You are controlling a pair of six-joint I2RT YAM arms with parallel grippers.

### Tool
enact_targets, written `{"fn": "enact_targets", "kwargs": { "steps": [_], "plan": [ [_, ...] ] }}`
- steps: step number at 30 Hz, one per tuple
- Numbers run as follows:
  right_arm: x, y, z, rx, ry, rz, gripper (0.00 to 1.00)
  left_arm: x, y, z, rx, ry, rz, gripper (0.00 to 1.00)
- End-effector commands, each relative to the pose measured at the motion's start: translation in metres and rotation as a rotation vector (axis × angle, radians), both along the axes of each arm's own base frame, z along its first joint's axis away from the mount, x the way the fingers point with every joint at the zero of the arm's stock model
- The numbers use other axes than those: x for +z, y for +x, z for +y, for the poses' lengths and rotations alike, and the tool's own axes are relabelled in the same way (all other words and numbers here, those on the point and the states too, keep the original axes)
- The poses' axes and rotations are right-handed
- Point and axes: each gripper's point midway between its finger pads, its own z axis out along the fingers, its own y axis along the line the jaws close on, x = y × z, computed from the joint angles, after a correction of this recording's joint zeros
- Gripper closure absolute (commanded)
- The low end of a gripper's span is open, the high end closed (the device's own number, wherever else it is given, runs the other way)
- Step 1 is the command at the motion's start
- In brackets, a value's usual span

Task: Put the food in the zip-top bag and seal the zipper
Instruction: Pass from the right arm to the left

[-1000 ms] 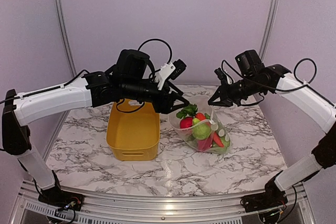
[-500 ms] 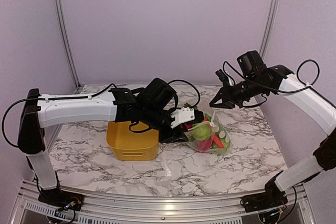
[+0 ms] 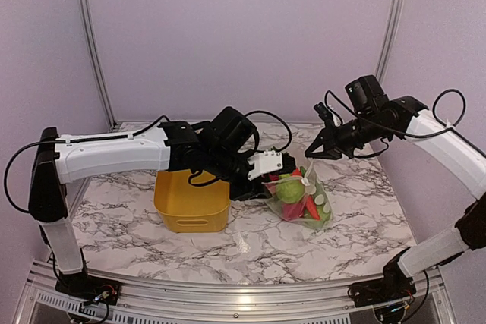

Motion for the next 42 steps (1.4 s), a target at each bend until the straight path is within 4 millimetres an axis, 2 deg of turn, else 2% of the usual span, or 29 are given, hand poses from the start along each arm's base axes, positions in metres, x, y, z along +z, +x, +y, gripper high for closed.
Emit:
{"fn": "enact_targets", "kwargs": {
  "steps": [1,4,10,13,14,16,19,22,25,28,31,33,36,39,42],
  "plan": [
    [0.014,-0.003,0.001,0.005,0.035,-0.034,1.0,0.039,-0.008,0.01,-0.041,-0.061,-0.047,0.55],
    [0.015,-0.003,0.001,0.007,0.039,-0.031,1.0,0.015,0.003,0.008,-0.035,0.007,-0.06,0.54],
    [0.015,-0.004,0.002,0.018,0.037,-0.027,1.0,-0.004,0.008,-0.009,-0.047,-0.001,-0.025,0.53],
    [0.014,-0.006,0.004,0.023,0.045,-0.019,1.0,-0.015,0.03,-0.015,0.019,0.011,-0.085,0.57],
    [0.015,-0.006,0.004,0.025,0.048,-0.018,1.0,-0.023,0.036,-0.018,0.033,0.021,-0.087,0.59],
    [0.016,-0.007,0.006,0.034,0.051,-0.014,1.0,-0.026,0.044,-0.025,0.047,0.016,-0.081,0.63],
    [0.016,-0.006,0.005,0.046,0.031,-0.014,1.0,-0.02,0.042,-0.031,0.045,-0.014,-0.051,0.74],
    [0.013,-0.006,0.004,0.044,0.019,-0.017,1.0,-0.015,0.033,-0.031,0.038,-0.039,-0.006,0.89],
    [0.009,-0.006,0.004,0.045,0.023,-0.013,1.0,-0.008,0.021,-0.03,0.037,-0.072,0.064,0.99],
    [0.015,-0.008,0.004,0.066,0.023,-0.03,0.96,0.023,0.009,-0.036,0.066,-0.195,0.167,1.0],
    [0.032,-0.014,0.005,0.112,0.056,-0.044,0.79,0.055,-0.004,-0.041,0.105,-0.315,0.276,1.0],
    [0.046,-0.018,0.004,0.129,0.066,-0.078,0.67,0.069,-0.008,-0.042,0.139,-0.369,0.336,1.0],
    [0.057,-0.025,-0.004,0.13,0.057,-0.139,0.56,0.076,-0.01,-0.042,0.162,-0.397,0.382,1.0],
    [0.054,-0.034,-0.007,0.143,0.062,-0.168,0.54,0.072,-0.01,-0.043,0.171,-0.394,0.397,1.0],
    [0.052,-0.043,-0.01,0.151,0.074,-0.189,0.55,0.06,-0.006,-0.046,0.188,-0.378,0.4,1.0]
  ]
}}
